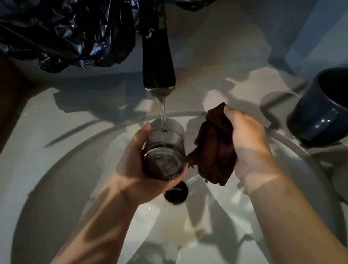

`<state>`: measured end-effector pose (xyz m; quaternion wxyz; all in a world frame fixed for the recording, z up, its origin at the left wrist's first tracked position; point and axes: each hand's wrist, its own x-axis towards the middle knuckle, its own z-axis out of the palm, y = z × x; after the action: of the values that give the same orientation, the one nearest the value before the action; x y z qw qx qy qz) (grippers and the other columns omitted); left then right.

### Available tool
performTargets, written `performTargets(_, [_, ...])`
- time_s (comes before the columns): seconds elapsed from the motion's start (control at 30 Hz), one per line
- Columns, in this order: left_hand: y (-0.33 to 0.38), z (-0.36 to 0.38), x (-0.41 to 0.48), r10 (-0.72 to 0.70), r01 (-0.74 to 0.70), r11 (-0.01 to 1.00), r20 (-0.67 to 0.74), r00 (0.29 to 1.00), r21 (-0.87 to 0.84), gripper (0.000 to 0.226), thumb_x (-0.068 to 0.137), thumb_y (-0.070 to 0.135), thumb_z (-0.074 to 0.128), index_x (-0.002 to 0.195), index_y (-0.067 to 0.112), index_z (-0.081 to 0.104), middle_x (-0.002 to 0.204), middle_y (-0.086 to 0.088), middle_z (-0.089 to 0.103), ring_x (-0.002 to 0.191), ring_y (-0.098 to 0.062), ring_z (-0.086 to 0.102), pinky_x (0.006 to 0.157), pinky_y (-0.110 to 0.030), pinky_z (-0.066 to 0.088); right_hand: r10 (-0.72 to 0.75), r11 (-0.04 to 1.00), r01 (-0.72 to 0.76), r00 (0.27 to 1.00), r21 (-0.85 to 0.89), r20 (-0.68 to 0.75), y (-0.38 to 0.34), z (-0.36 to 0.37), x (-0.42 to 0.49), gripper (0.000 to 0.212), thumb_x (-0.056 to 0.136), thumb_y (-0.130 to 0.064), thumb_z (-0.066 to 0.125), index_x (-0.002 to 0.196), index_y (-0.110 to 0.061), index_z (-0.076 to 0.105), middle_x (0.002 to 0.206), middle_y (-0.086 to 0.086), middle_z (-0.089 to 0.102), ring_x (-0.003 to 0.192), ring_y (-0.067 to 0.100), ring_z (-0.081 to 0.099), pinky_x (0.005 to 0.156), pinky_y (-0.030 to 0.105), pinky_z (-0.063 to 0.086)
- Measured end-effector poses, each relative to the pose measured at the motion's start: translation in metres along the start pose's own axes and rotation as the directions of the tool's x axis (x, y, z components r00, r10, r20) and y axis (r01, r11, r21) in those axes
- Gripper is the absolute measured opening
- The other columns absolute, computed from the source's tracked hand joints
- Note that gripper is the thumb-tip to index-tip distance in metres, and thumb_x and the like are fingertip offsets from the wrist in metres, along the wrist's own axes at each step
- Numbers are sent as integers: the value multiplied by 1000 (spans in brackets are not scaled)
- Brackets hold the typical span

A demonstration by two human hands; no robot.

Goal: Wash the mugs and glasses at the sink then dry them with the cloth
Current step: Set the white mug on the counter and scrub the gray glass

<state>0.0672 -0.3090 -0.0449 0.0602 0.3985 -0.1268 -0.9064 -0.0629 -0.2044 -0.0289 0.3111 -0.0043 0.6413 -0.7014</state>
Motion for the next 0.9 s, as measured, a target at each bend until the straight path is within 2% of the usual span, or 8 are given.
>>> performTargets(0.2, [-3, 2, -1, 128, -138, 960, 57, 990, 242, 42, 78, 42, 55, 102, 10, 67, 89, -15, 72, 70, -27, 71, 79, -39, 49, 14, 1000, -14, 998, 15, -55, -1, 2, -4, 18, 91, -30, 60, 93, -13, 59, 89, 9, 69, 78, 24, 68, 67, 29, 53])
performTargets(0.37, [-3, 2, -1, 141, -171, 941, 121, 983, 292, 46, 86, 52, 48, 84, 11, 70, 72, -10, 71, 56, -20, 67, 60, -28, 50, 0, 1000, 1, 999, 20, -42, 0, 4, -7, 16, 92, -30, 59, 84, -16, 57, 74, 0, 66, 61, 12, 63, 52, 19, 47])
performTargets(0.43, [-5, 5, -4, 133, -189, 921, 179, 975, 340, 48, 80, 53, 52, 72, 10, 73, 67, -10, 69, 54, -18, 66, 53, -26, 55, -6, 1000, 6, 999, 18, -40, 0, 4, -8, 17, 92, -30, 59, 82, -16, 56, 72, 0, 65, 60, 12, 63, 52, 19, 47])
performTargets(0.5, [-4, 4, -6, 171, -239, 861, 188, 967, 449, 42, 72, 41, 69, 94, 6, 71, 82, -15, 70, 68, -23, 69, 59, -32, 58, -2, 1000, 3, 999, 18, -38, 1, 4, -9, 18, 92, -30, 58, 82, -16, 56, 70, 0, 66, 60, 14, 63, 55, 22, 48])
performTargets(0.67, [-4, -2, -5, 562, -348, 199, 184, 807, 916, 70, 55, 12, 89, 110, 26, 47, 100, 1, 62, 90, -16, 62, 72, -29, 52, 6, 999, -5, 999, 33, -47, 1, 4, -10, 18, 92, -30, 58, 81, -16, 54, 67, -1, 66, 58, 14, 63, 57, 23, 50])
performTargets(0.73, [-5, -1, -6, 638, -352, 63, 234, 733, 934, 76, 54, 15, 89, 115, 26, 45, 100, 5, 59, 90, -10, 58, 74, -24, 50, 4, 998, -3, 999, 58, -32, 1, 3, -10, 19, 93, -29, 57, 81, -15, 53, 56, -3, 66, 49, 13, 63, 47, 18, 49])
performTargets(0.8, [-2, -2, -6, 654, -406, 96, 250, 714, 909, 77, 54, 11, 89, 115, 25, 44, 99, 5, 61, 90, -9, 59, 72, -23, 49, 13, 998, -12, 1000, 69, -17, 1, 3, -11, 18, 93, -28, 57, 85, -13, 54, 55, -1, 66, 49, 16, 64, 43, 18, 49])
performTargets(0.9, [4, 0, -11, 541, -452, 397, 194, 818, 799, 68, 50, 6, 86, 110, 15, 53, 95, -3, 69, 90, -23, 67, 76, -34, 53, 15, 997, -14, 1000, 77, -5, -1, 3, -12, 18, 94, -28, 56, 88, -11, 54, 54, 0, 65, 47, 18, 64, 41, 20, 49])
